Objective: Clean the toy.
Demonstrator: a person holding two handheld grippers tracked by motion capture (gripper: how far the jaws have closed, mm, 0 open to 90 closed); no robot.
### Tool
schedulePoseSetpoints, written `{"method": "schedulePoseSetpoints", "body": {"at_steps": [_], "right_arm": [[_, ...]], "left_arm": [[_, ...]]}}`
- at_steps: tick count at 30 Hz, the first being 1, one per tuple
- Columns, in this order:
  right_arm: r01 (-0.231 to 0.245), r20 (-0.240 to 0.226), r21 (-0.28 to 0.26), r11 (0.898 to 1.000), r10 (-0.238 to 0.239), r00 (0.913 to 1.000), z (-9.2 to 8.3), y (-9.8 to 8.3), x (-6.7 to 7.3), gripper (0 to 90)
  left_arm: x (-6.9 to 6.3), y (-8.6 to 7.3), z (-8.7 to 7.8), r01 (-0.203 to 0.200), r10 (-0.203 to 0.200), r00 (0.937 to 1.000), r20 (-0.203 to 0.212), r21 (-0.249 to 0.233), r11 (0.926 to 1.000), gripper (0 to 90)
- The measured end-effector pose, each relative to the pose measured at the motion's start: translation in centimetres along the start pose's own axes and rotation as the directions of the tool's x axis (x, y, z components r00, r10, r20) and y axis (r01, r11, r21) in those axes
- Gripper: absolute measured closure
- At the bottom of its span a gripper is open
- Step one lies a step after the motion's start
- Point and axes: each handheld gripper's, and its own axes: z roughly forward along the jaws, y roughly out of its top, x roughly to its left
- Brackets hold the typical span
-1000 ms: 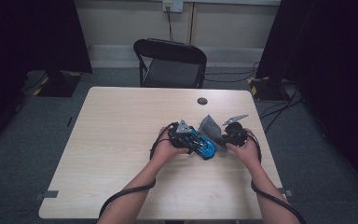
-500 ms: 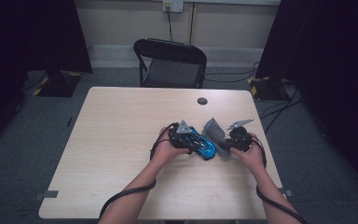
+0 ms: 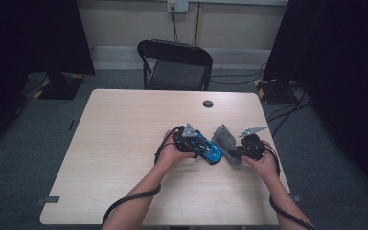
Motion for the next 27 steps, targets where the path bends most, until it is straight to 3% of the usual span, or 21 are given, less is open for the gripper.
{"method": "schedulePoseSetpoints", "body": {"at_steps": [19, 27], "right_arm": [[0.002, -0.012, 0.008, 1.0, -0.002, 0.9999, -2.2, -2.6, 0.1, 72.5], [-0.019, -0.011, -0.002, 1.0, 0.019, 0.9998, -3.3, -3.2, -0.1, 72.5]], "left_arm": [[-0.2, 0.1, 0.1, 0.005, -0.005, 1.0, -0.001, 0.003, 1.0, 23.4], [-0.2, 0.1, 0.1, 0.006, -0.006, 1.0, -0.001, 0.003, 1.0, 23.4]]}}
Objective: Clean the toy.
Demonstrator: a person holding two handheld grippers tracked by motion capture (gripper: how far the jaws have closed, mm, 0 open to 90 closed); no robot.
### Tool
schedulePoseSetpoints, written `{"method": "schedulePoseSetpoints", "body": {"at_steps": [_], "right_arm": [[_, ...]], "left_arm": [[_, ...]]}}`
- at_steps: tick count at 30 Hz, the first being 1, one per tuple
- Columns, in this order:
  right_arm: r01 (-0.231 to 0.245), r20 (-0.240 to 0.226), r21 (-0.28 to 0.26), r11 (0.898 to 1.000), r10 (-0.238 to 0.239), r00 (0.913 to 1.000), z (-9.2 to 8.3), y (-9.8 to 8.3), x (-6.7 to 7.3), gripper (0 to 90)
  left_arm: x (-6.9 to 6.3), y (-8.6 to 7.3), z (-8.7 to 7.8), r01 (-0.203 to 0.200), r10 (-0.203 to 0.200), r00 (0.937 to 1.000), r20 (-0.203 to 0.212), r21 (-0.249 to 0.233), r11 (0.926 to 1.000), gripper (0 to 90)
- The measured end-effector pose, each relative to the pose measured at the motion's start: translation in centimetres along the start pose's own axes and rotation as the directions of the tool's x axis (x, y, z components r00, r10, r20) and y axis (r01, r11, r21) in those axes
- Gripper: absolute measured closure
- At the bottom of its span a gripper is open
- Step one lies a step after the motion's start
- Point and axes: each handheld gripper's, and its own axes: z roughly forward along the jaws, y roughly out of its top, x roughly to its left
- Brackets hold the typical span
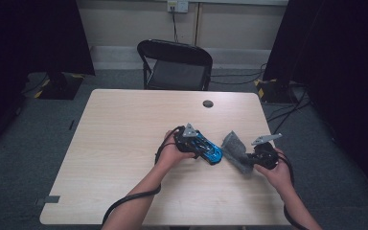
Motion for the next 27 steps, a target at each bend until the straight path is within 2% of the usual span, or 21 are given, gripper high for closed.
{"method": "schedulePoseSetpoints", "body": {"at_steps": [6, 12, 16, 22, 27], "right_arm": [[-0.028, 0.016, -0.037, 0.999, 0.029, 0.9995, -0.8, 0.7, -0.6, 72.6], [-0.046, 0.037, -0.083, 0.995, 0.049, 0.9981, -1.0, 2.8, -1.2, 72.6], [-0.057, 0.047, -0.106, 0.993, 0.063, 0.9969, -0.5, 4.5, -1.4, 72.6], [-0.068, 0.059, -0.106, 0.992, 0.075, 0.9955, 0.9, 6.6, -1.7, 72.6], [-0.058, 0.059, -0.102, 0.993, 0.065, 0.9962, 2.2, 8.2, -1.4, 72.6]], "left_arm": [[0.0, 0.0, 0.0, 0.0, 0.0, 1.0, -0.001, 0.0, 1.0, 23.4], [0.0, 0.0, 0.0, -0.001, 0.001, 1.0, 0.0, -0.002, 1.0, 23.3], [-0.1, -0.1, 0.0, -0.003, 0.003, 1.0, -0.003, -0.009, 1.0, 23.1], [-0.1, -0.1, 0.0, -0.001, 0.001, 1.0, -0.002, -0.007, 1.0, 22.9], [-0.1, -0.2, 0.0, -0.004, 0.004, 1.0, -0.001, -0.014, 0.9999, 22.9]]}}
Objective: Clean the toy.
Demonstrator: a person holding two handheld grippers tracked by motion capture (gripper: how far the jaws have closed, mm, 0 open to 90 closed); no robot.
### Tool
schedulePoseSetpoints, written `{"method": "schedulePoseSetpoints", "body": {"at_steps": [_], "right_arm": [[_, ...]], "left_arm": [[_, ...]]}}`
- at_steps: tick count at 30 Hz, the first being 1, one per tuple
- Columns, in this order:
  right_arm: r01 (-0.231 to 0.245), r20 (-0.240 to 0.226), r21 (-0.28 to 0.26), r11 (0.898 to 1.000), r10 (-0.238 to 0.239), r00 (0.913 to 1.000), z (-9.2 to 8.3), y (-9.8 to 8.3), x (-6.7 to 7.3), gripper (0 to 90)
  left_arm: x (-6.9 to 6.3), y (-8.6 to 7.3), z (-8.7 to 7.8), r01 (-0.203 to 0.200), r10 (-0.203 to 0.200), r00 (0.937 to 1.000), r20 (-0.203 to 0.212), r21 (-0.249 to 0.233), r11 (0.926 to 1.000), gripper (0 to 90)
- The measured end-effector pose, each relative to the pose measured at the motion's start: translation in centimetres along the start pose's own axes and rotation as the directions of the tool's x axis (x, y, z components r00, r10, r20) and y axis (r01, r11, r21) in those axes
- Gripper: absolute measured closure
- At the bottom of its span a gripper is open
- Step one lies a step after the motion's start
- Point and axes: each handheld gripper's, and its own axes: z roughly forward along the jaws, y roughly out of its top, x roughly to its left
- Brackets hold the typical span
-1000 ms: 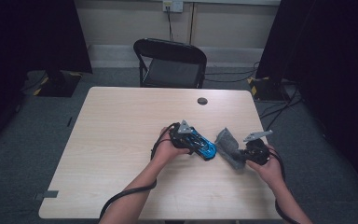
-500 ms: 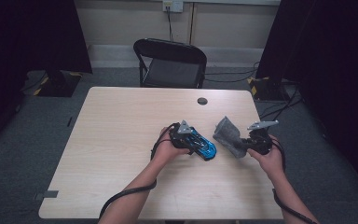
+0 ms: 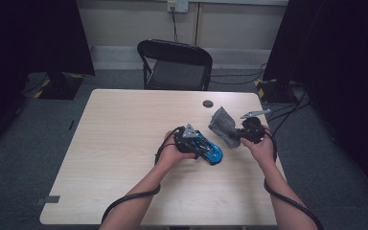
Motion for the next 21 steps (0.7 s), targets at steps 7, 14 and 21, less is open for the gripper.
{"method": "schedulePoseSetpoints", "body": {"at_steps": [7, 14, 21], "right_arm": [[-0.001, -0.006, 0.012, 1.0, 0.001, 1.0, 1.9, 0.8, 0.2, 72.5], [0.018, -0.015, 0.033, 0.999, -0.017, 0.9997, 3.8, 1.5, 0.8, 72.3], [0.04, -0.028, 0.044, 0.998, -0.039, 0.9989, 5.3, 2.4, 1.3, 72.1]], "left_arm": [[-0.1, -0.1, 0.0, 0.0, 0.0, 1.0, 0.001, -0.005, 1.0, 22.7], [-0.1, -0.1, 0.0, 0.0, 0.0, 1.0, 0.004, -0.006, 1.0, 22.7], [-0.1, -0.2, 0.0, -0.002, 0.002, 1.0, 0.003, -0.013, 0.9999, 22.7]]}}
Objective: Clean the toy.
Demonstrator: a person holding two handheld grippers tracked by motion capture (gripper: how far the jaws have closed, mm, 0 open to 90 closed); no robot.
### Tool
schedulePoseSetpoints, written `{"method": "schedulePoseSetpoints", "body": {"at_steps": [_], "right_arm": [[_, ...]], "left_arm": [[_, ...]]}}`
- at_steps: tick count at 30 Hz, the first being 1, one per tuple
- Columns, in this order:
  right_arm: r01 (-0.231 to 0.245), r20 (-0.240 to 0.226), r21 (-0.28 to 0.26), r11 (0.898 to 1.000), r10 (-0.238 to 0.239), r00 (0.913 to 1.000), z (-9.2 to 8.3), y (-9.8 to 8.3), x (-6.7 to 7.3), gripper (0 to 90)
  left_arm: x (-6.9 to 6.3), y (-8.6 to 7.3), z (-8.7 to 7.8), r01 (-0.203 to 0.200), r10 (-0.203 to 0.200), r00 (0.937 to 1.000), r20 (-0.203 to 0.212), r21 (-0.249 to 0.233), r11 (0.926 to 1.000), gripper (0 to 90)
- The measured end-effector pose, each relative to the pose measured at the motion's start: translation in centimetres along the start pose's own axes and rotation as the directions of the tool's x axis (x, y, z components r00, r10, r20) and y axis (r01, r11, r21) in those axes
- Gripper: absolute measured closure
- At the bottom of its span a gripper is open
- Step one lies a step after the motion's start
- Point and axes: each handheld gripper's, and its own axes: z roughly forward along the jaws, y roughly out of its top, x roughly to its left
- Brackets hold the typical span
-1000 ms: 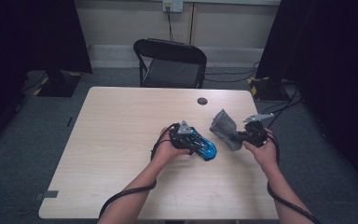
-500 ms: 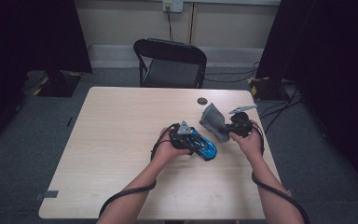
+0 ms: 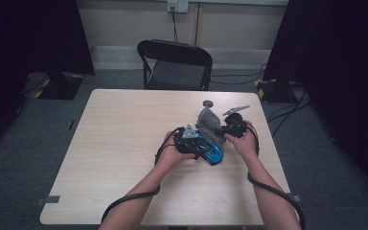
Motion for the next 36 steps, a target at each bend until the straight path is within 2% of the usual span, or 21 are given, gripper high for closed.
{"method": "schedulePoseSetpoints", "body": {"at_steps": [7, 17, 36], "right_arm": [[0.012, -0.015, 0.026, 1.0, -0.012, 0.9998, 1.4, 0.1, 0.3, 71.8], [0.031, -0.039, 0.039, 0.999, -0.03, 0.9988, 2.3, -0.5, 0.2, 71.6], [0.043, -0.065, 0.035, 0.998, -0.041, 0.997, 1.5, -1.9, -0.1, 71.7]], "left_arm": [[0.0, 0.0, 0.0, 0.0, 0.0, 1.0, -0.001, -0.005, 1.0, 22.7], [0.0, 0.0, 0.0, 0.002, -0.002, 1.0, -0.002, 0.001, 1.0, 22.7], [-0.1, 0.1, 0.0, 0.003, -0.003, 1.0, -0.002, 0.005, 1.0, 23.5]]}}
